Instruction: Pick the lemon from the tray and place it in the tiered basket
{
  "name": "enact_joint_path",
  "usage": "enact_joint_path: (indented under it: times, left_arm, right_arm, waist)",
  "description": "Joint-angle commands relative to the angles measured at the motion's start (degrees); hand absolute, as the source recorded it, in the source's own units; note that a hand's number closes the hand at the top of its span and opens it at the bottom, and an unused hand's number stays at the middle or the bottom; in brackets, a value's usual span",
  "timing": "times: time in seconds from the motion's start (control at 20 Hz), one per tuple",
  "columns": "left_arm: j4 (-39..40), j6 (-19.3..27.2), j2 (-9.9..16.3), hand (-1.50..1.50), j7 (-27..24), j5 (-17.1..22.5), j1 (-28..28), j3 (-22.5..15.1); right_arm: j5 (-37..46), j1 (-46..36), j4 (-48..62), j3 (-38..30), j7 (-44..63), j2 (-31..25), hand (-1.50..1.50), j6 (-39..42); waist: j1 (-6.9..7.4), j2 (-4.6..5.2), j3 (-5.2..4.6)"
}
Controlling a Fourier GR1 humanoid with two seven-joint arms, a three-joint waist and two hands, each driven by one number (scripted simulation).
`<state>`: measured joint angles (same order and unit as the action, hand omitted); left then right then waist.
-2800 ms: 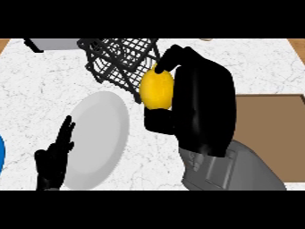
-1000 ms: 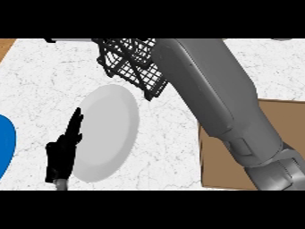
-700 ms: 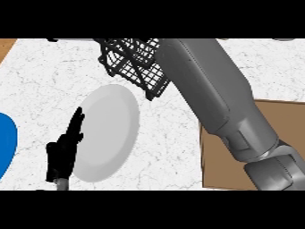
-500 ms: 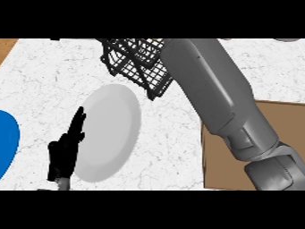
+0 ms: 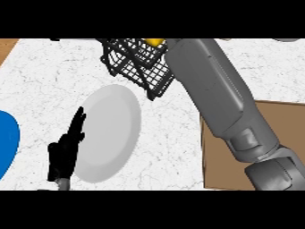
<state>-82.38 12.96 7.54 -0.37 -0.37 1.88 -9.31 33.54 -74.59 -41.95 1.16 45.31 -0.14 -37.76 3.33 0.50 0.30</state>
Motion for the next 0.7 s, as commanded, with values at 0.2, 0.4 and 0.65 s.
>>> enact_joint_path:
  times: [0.2,0.4,0.65]
  left_arm:
    - [1.74,0.59,1.14,0.00,2.20,0.84,2.05,2.62]
    - [1.59,0.42,2.19,0.00,2.91,1.68,3.81,4.13]
    - [2.02,0.81,2.06,0.00,1.23,1.87,7.23,4.68]
  right_arm:
    - [7.26,-0.58,-1.74,-1.84,3.14,-3.58,-1.50,-15.78]
    - [12.23,3.63,-7.11,-1.78,11.12,-5.72,-1.50,-14.66]
    - [11.34,10.55,-20.73,-4.05,14.29,-10.98,-1.50,-7.56]
  waist:
    - [-3.71,-0.81,-0.35]
    - [-6.25,-1.79,-0.32]
    - [-8.76,-2.58,-0.25]
